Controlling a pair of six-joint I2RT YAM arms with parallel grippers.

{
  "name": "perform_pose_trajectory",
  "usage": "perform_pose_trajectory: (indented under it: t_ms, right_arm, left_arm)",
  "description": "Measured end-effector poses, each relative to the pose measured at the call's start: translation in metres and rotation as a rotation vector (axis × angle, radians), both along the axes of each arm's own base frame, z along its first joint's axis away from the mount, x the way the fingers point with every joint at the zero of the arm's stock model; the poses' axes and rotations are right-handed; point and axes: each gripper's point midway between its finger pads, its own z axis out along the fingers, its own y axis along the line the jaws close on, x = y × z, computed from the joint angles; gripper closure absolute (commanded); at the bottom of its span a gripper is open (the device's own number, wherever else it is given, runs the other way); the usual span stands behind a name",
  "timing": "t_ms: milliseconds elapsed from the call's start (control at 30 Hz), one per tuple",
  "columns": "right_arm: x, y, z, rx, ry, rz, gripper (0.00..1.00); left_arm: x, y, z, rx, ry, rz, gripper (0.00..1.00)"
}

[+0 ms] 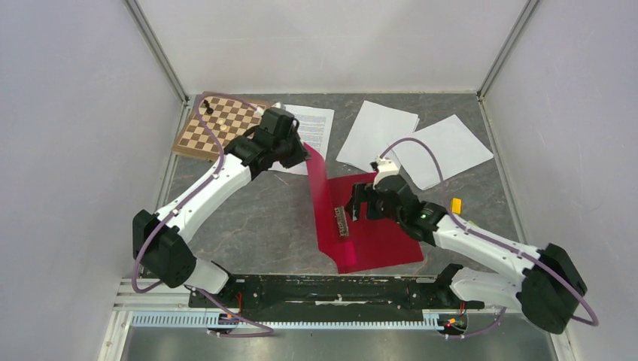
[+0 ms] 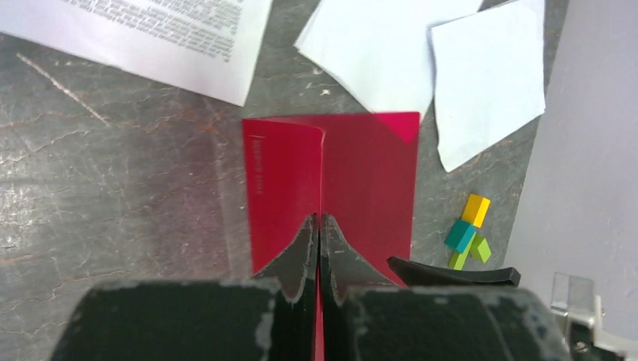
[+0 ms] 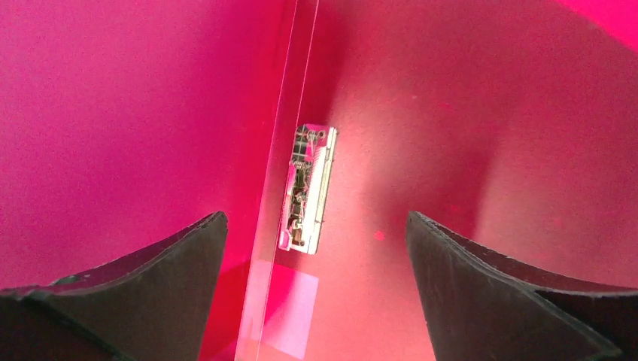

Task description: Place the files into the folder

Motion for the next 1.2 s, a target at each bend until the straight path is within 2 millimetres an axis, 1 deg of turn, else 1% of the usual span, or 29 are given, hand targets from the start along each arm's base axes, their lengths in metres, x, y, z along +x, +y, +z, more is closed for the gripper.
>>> perform_pose_trajectory:
  t_ms: [33, 100, 200, 300, 367, 467, 533, 567, 600, 667, 700, 767, 833, 1000, 1067, 1133, 1200]
  right_arm:
    - [-0.002, 0.002, -0.01, -0.029, 0.015, 0.01, 0.08]
    - [-0.008, 0.009, -0.027, -0.074, 0.043, 0.035, 0.07]
    - [-0.015, 0.019, -0.048, -0.132, 0.065, 0.071, 0.02]
    - [-0.02, 0.028, -0.063, -0.176, 0.067, 0.106, 0.02]
    - [-0.022, 0.033, -0.07, -0.195, 0.061, 0.129, 0.02]
    - [-0.025, 0.042, -0.077, -0.208, 0.05, 0.158, 0.02]
    - [-0.026, 0.046, -0.084, -0.22, 0.047, 0.168, 0.02]
    - [-0.027, 0.047, -0.088, -0.232, 0.05, 0.172, 0.02]
    - [-0.027, 0.047, -0.094, -0.25, 0.054, 0.173, 0.02]
    - [-0.023, 0.051, -0.099, -0.27, 0.043, 0.168, 0.02]
    - [-0.021, 0.054, -0.1, -0.278, 0.035, 0.165, 0.02]
    - [-0.016, 0.056, -0.101, -0.291, 0.021, 0.155, 0.02]
    - [-0.013, 0.058, -0.102, -0.298, 0.013, 0.148, 0.02]
    - [-0.007, 0.061, -0.104, -0.315, -0.003, 0.135, 0.02]
    - [-0.005, 0.062, -0.104, -0.319, -0.006, 0.132, 0.02]
    - [-0.004, 0.064, -0.104, -0.321, -0.006, 0.131, 0.02]
    - [-0.004, 0.066, -0.105, -0.327, 0.001, 0.136, 0.02]
  left_arm:
    - [-0.001, 0.006, -0.011, -0.01, 0.021, 0.01, 0.98]
    - [-0.001, 0.016, -0.027, -0.032, 0.049, 0.018, 0.98]
    - [-0.002, 0.028, -0.035, -0.059, 0.061, 0.023, 0.98]
    - [-0.004, 0.037, -0.036, -0.058, 0.052, 0.013, 0.98]
    - [-0.007, 0.045, -0.043, -0.032, 0.061, 0.002, 0.97]
    - [-0.013, 0.057, -0.059, 0.026, 0.093, -0.009, 0.84]
    - [-0.019, 0.065, -0.068, 0.068, 0.118, -0.016, 0.68]
    - [-0.021, 0.068, -0.071, 0.085, 0.125, -0.022, 0.61]
    - [-0.024, 0.071, -0.074, 0.106, 0.134, -0.031, 0.56]
    - [-0.028, 0.078, -0.078, 0.148, 0.145, -0.036, 0.47]
    - [-0.03, 0.083, -0.08, 0.179, 0.151, -0.035, 0.45]
    - [-0.034, 0.092, -0.08, 0.226, 0.159, -0.035, 0.44]
    - [-0.032, 0.098, -0.072, 0.262, 0.146, -0.032, 0.44]
    - [-0.021, 0.102, -0.025, 0.269, 0.026, -0.014, 0.44]
    - [-0.023, 0.103, -0.015, 0.257, -0.004, -0.012, 0.47]
    - [-0.026, 0.102, -0.013, 0.241, -0.016, -0.016, 0.5]
    - [-0.031, 0.099, -0.025, 0.216, -0.002, -0.023, 0.52]
